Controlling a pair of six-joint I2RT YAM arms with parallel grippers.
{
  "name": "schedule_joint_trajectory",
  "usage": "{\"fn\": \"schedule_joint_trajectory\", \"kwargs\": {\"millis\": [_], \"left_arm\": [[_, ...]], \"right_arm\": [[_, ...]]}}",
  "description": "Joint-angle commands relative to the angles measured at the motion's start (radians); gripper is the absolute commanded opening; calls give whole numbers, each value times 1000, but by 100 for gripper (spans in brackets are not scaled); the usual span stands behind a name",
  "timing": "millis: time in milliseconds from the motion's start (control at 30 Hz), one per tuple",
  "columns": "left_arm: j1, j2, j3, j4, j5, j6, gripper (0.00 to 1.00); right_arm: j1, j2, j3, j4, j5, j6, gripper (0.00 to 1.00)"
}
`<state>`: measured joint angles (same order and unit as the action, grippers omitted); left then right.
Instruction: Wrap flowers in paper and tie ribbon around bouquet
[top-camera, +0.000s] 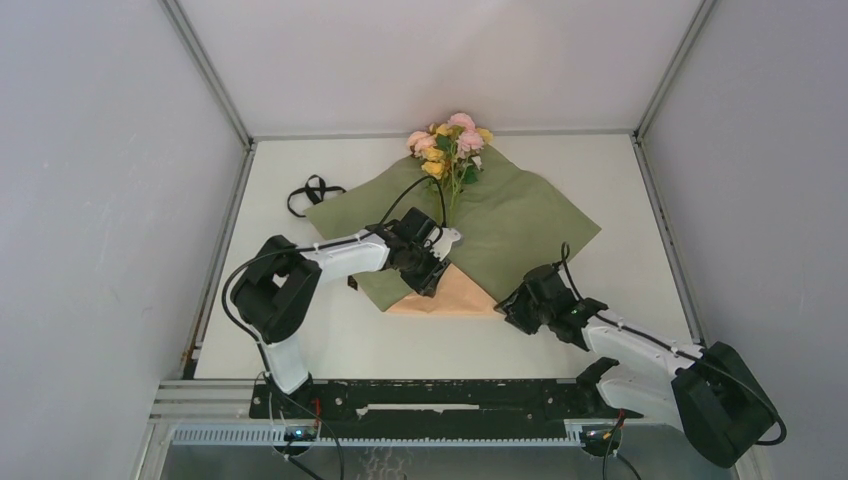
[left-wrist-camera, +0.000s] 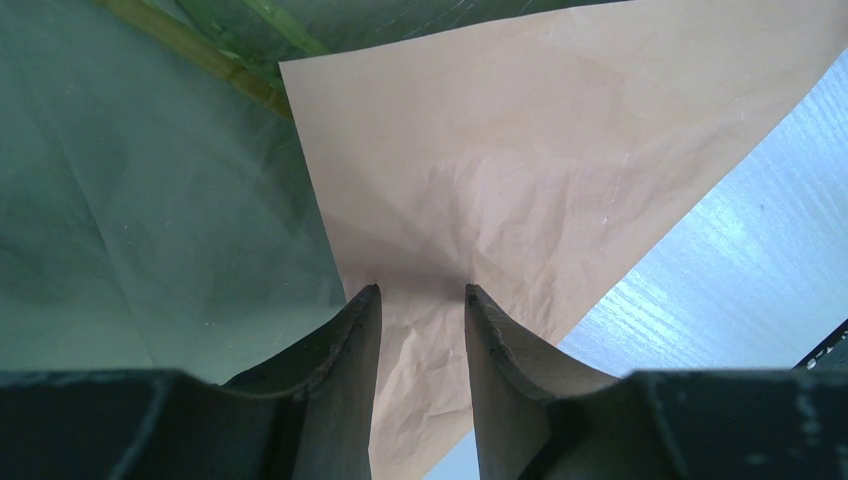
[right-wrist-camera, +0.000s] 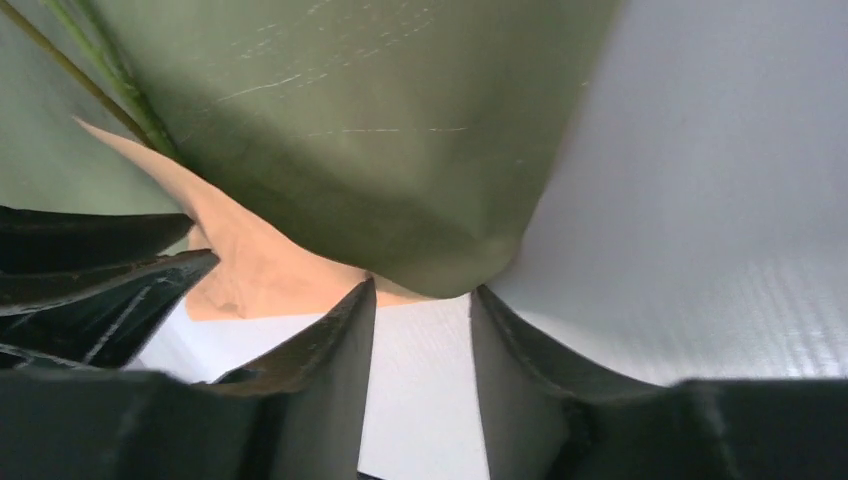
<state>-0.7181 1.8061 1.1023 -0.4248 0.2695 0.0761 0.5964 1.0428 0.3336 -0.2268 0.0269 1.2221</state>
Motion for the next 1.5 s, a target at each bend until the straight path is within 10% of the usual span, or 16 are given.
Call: {"fn": "schedule_joint_trajectory", "kwargs": {"millis": [0,167,567,867,1100,1467], "left_arm": [[-3,1,15,10,12,-3,42],[-4,17,68,1,10,-4,44],[6,9,172,-12,60,-18,72],[17,153,233,-35,129,-104,53],[16,141,201,-13,225,-103,1],[47,182,198,-12,120,-177,0]], "right_arm": [[-7,2,-27,-29,90,-43,37],[-8,2,18,-35,164,-153,0],[67,11,173,-198,307,-290,0],[104,17,209,-207,325,-328,0],[108,50,190,-154,246,-260,28],[175,-18,66,-111,216,64,60]]}}
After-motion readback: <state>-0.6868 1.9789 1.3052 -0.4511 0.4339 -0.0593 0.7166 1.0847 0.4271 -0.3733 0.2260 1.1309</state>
